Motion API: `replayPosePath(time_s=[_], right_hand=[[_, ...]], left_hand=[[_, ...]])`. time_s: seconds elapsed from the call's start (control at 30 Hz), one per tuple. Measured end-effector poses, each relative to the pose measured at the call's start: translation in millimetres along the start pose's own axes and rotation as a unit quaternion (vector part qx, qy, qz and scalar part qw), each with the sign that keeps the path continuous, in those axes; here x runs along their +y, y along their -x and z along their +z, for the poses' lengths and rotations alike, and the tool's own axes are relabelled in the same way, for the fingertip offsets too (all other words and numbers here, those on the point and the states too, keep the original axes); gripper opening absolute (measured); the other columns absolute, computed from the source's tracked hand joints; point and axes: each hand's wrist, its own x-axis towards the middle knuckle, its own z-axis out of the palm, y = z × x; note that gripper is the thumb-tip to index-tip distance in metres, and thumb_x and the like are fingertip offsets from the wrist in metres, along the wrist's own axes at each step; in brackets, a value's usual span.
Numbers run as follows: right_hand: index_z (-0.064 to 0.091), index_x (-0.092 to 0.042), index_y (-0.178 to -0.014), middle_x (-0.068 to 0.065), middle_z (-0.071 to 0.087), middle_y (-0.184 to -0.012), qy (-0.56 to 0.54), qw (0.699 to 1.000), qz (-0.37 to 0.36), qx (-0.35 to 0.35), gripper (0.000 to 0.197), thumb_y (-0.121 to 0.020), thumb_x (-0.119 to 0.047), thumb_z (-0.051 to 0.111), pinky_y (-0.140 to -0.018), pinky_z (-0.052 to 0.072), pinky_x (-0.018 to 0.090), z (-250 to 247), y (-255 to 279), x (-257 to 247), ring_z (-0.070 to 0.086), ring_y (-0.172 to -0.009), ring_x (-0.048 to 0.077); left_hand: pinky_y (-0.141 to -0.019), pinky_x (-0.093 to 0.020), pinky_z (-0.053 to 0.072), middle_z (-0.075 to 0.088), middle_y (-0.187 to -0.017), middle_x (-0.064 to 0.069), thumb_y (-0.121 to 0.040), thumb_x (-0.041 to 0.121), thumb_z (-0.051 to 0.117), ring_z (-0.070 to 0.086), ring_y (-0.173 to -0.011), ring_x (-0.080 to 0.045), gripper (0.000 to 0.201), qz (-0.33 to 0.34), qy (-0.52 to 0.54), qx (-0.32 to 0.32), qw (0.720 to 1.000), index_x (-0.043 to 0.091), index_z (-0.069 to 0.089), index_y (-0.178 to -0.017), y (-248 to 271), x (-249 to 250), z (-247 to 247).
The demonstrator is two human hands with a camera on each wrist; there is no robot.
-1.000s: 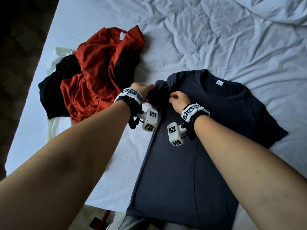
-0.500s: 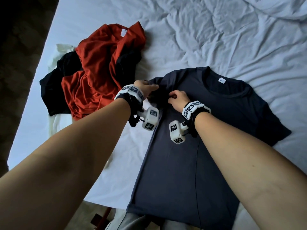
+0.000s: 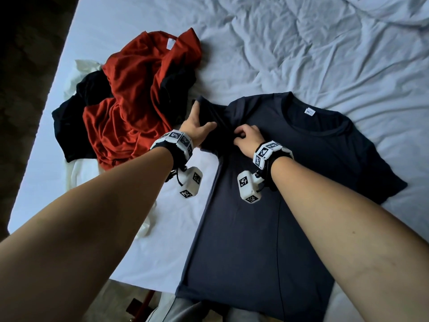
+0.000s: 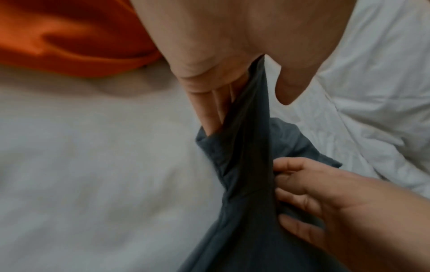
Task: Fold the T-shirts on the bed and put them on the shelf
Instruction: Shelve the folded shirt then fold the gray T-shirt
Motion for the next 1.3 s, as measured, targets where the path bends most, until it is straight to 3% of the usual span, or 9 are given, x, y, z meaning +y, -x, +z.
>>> replayPosePath(time_s=[0.2, 0.3, 0.4, 0.47, 0.53, 0.7, 0.83, 1.07, 1.3], right_hand=[[0.053, -0.022, -0.125, 0.006, 0.049, -0.123, 0.049, 0.998, -0.034, 0.028, 0.043, -0.083, -0.017, 0.062, -0.087, 0.046, 0.030, 1.6, 9.5, -3.5, 0.058, -0.101, 0.027], [0.046, -0.027, -0.132, 0.005, 0.048, -0.123, 0.075, 0.994, -0.077, 0.036, 0.054, -0.082, -0.022, 0.066, -0.081, 0.045, 0.032, 3.2, 14.1, -2.4, 0.056, -0.102, 0.030], [0.045, -0.030, -0.134, 0.005, 0.044, -0.125, 0.099, 0.990, -0.099, 0.027, 0.059, -0.080, -0.028, 0.069, -0.086, 0.042, 0.031, 5.8, 15.3, 1.0, 0.052, -0.111, 0.030], [0.045, -0.030, -0.135, 0.004, 0.043, -0.125, 0.094, 0.991, -0.096, 0.024, 0.062, -0.079, -0.029, 0.071, -0.089, 0.042, 0.031, 6.8, 14.1, 3.0, 0.051, -0.113, 0.029], [0.045, -0.030, -0.135, 0.004, 0.043, -0.125, 0.075, 0.993, -0.089, 0.020, 0.065, -0.076, -0.031, 0.073, -0.093, 0.044, 0.032, 7.8, 12.7, 4.2, 0.053, -0.110, 0.028], [0.041, -0.031, -0.138, 0.004, 0.043, -0.126, 0.020, 0.997, -0.075, 0.008, 0.078, -0.069, -0.036, 0.078, -0.095, 0.048, 0.042, 6.0, 12.2, 6.3, 0.057, -0.106, 0.028], [0.036, -0.029, -0.142, 0.004, 0.041, -0.130, 0.014, 0.998, -0.067, -0.007, 0.087, -0.067, -0.034, 0.081, -0.098, 0.047, 0.041, 1.7, 11.1, 7.4, 0.056, -0.110, 0.026], [0.035, -0.030, -0.142, 0.004, 0.037, -0.134, 0.034, 0.998, -0.058, -0.010, 0.087, -0.067, -0.028, 0.079, -0.099, 0.047, 0.043, 8.6, 9.4, 7.5, 0.054, -0.113, 0.030], [0.037, -0.030, -0.141, 0.003, 0.035, -0.136, 0.046, 0.998, -0.050, 0.002, 0.080, -0.071, -0.025, 0.074, -0.098, 0.047, 0.042, 13.2, 10.4, 6.0, 0.054, -0.113, 0.030]], left_hand=[[-0.078, -0.052, 0.058, 0.058, -0.127, -0.008, -0.064, 0.030, 0.063, 0.066, -0.098, -0.033, 0.102, 0.005, 0.111, 0.046, 0.993, 0.055, 0.005, -0.143, 11.9, -24.7, 11.1], [-0.095, -0.043, 0.052, 0.059, -0.126, -0.007, -0.068, 0.020, 0.066, 0.061, -0.106, -0.022, 0.082, 0.022, 0.108, 0.055, 0.992, 0.028, 0.035, -0.143, 6.3, -33.4, 15.0], [-0.076, -0.049, 0.054, 0.063, -0.080, -0.009, -0.065, 0.018, 0.067, 0.061, -0.075, -0.025, 0.019, -0.033, 0.182, 0.038, 0.982, 0.017, 0.061, -0.083, 10.7, -21.4, 13.9], [-0.070, -0.041, 0.048, 0.056, -0.064, -0.003, -0.074, 0.013, 0.072, 0.056, -0.061, -0.020, 0.017, -0.075, 0.229, 0.010, 0.971, 0.016, 0.057, -0.067, 12.0, -14.5, 11.7], [-0.068, -0.036, 0.049, 0.057, -0.067, -0.002, -0.083, 0.010, 0.067, 0.057, -0.059, -0.016, 0.008, -0.087, 0.273, -0.017, 0.958, 0.014, 0.061, -0.081, 12.9, -8.1, 12.4], [-0.079, -0.058, 0.056, 0.063, -0.116, -0.008, -0.072, 0.030, 0.074, 0.066, -0.104, -0.029, 0.062, -0.037, 0.228, -0.029, 0.973, 0.032, 0.043, -0.126, 11.6, 2.3, 11.1], [-0.100, -0.024, 0.044, 0.059, -0.125, 0.004, -0.061, 0.050, 0.065, 0.056, -0.114, -0.011, 0.099, 0.077, 0.058, -0.005, 0.995, 0.024, 0.026, -0.148, 17.8, -11.2, 10.0], [-0.080, -0.054, 0.057, 0.066, -0.101, -0.001, -0.071, 0.014, 0.060, 0.064, -0.083, -0.021, 0.092, -0.016, 0.217, 0.068, 0.974, 0.043, 0.018, -0.148, 14.8, -39.8, 9.6], [-0.072, -0.041, 0.060, 0.066, -0.098, -0.004, -0.075, 0.020, 0.061, 0.067, -0.082, -0.027, 0.060, -0.068, 0.101, 0.163, 0.979, 0.030, 0.046, -0.132, 9.7, -41.6, 4.9]])
